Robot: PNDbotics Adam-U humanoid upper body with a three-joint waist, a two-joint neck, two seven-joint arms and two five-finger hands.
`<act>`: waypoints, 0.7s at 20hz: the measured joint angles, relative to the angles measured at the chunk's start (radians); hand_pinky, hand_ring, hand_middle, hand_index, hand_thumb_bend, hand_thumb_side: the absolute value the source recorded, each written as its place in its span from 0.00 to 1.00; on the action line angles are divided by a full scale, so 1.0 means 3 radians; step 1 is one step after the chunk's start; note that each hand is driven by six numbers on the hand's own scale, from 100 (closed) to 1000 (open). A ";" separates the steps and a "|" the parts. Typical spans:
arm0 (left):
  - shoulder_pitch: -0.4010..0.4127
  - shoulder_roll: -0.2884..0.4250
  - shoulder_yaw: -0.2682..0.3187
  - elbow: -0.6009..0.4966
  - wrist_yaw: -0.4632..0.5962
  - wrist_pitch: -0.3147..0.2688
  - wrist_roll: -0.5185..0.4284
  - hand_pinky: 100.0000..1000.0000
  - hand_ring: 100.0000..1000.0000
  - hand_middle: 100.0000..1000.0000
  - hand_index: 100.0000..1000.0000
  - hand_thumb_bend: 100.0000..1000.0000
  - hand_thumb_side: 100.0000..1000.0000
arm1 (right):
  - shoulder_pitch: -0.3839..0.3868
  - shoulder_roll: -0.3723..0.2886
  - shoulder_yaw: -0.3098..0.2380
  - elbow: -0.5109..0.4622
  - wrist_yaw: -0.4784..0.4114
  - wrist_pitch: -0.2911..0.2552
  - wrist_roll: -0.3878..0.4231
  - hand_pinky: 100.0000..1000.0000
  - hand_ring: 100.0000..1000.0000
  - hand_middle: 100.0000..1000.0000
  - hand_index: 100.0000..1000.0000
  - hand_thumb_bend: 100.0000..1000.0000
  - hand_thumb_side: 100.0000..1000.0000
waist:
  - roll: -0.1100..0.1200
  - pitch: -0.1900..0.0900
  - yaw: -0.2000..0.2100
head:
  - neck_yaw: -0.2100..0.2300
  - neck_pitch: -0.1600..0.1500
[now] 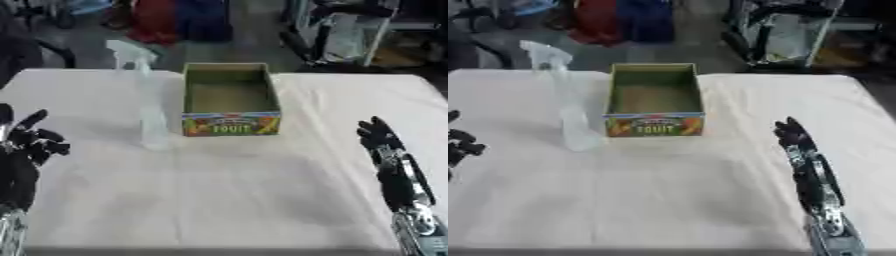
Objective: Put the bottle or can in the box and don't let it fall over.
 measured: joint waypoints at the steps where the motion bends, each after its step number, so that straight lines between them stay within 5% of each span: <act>1: 0.0000 0.0000 0.0000 0.0000 0.0000 0.0000 0.0000 0.67 0.37 0.40 0.88 0.44 1.00 | 0.0000 0.0000 0.0000 0.0000 0.0000 0.0000 0.0000 1.00 0.94 0.89 0.99 0.00 0.79 | 0.0000 0.0000 0.0000 | 0.0000 0.0000; 4: 0.0000 0.0000 0.0000 0.0000 0.0001 0.0000 -0.0001 0.63 0.37 0.40 0.88 0.44 1.00 | 0.0000 0.0000 0.0000 0.0000 0.0000 0.0000 0.0000 1.00 0.94 0.89 0.99 0.00 0.79 | 0.0000 0.0000 0.0000 | -0.0001 0.0000; 8: 0.0000 0.0000 0.0000 0.0000 0.0014 -0.0003 -0.0014 0.33 0.25 0.40 0.88 0.45 1.00 | 0.0000 0.0000 0.0000 0.0000 0.0000 0.0000 0.0000 1.00 0.94 0.89 0.99 0.00 0.79 | 0.0000 0.0000 0.0000 | -0.0001 0.0000; 14: -0.0054 -0.0050 -0.0014 0.0051 0.0422 0.0023 -0.0076 0.07 0.10 0.25 0.88 0.50 1.00 | 0.0000 0.0000 0.0000 0.0000 0.0000 0.0000 0.0001 1.00 0.94 0.89 0.99 0.00 0.79 | 0.0000 0.0000 0.0000 | -0.0003 0.0000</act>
